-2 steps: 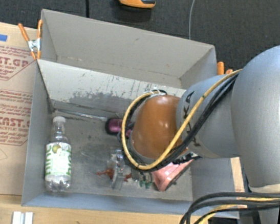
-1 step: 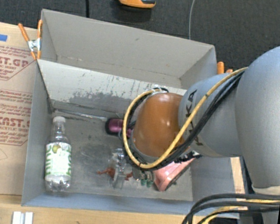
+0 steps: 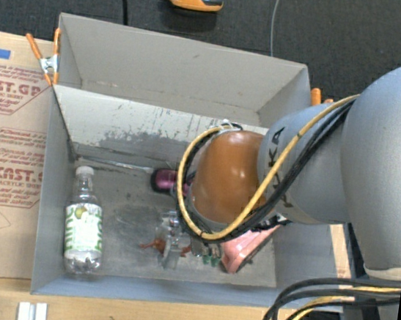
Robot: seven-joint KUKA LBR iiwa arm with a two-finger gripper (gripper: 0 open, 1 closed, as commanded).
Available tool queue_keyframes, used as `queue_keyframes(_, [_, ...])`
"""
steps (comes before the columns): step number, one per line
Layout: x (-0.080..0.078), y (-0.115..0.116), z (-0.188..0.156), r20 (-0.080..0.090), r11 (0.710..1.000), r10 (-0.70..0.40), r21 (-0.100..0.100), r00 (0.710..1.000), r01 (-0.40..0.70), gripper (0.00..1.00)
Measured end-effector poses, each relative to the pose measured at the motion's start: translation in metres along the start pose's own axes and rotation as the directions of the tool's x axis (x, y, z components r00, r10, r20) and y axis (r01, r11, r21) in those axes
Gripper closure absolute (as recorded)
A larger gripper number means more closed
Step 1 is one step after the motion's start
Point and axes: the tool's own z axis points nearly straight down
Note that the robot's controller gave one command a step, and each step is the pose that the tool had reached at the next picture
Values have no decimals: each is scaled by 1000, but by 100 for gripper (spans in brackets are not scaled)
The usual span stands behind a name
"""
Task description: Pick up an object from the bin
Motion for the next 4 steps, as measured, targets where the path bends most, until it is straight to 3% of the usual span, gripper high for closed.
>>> queue_keyframes(4, [1,0,-22,-4,1000,0,0,1000,0,100])
